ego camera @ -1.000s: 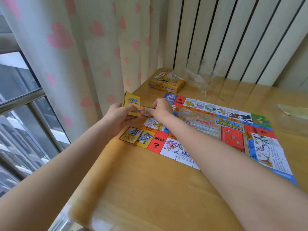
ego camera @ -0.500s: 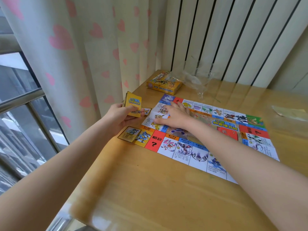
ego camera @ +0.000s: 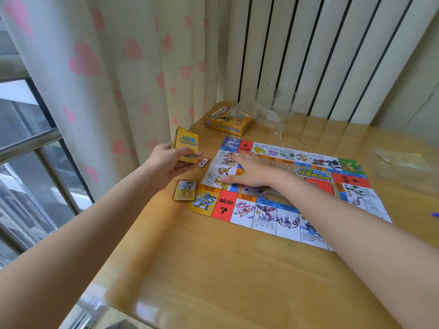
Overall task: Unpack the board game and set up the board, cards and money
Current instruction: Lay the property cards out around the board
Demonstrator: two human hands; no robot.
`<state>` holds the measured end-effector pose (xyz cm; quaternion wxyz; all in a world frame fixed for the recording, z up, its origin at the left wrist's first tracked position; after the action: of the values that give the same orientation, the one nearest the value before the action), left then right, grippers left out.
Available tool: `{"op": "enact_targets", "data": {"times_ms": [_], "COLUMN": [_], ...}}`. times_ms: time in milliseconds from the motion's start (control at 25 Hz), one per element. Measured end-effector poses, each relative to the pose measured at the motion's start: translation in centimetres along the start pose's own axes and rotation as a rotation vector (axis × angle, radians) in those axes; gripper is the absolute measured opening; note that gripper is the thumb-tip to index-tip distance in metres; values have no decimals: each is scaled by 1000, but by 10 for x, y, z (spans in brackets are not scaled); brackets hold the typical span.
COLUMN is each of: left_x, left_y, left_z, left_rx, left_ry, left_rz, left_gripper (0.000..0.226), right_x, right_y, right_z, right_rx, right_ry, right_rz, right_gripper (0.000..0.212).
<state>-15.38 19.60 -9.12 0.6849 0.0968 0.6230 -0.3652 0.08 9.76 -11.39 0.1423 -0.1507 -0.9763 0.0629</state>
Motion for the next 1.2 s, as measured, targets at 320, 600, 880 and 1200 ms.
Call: {"op": "enact_targets", "data": {"times_ms": [320,600,880,1200], "left_x": [-1,4,9,8], "left_y": [-3,-1,-3,-2], "left_z": [-21,-23,-15,-17], "left_rx": [-60,-40,-29,-41], "left_ry": [-51,-66,-56,-59], "left_rz": [3,-14,-36,-32], "left_gripper": [7,12,24,24], "right_x": [66,52,49,53], "right_y": [33,27,7,18], "right_z": [9,7,11,3], "right_rx": [19,49,15,-45], "right_ry": [-99,-20,56,0], "right_rz": [-232,-247,-295,-239], "right_gripper": [43,40,42,40]}}
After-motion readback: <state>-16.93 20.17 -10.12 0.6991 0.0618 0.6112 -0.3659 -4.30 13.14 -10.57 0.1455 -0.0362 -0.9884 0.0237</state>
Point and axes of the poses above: each hand's wrist, its own y-axis towards the middle knuckle, its own z-axis out of the palm, x = y × z, the point moved 8 cm from there along y, towards the middle knuckle, and after that the axes turned 7 degrees about -z, right-handed, at the moved point
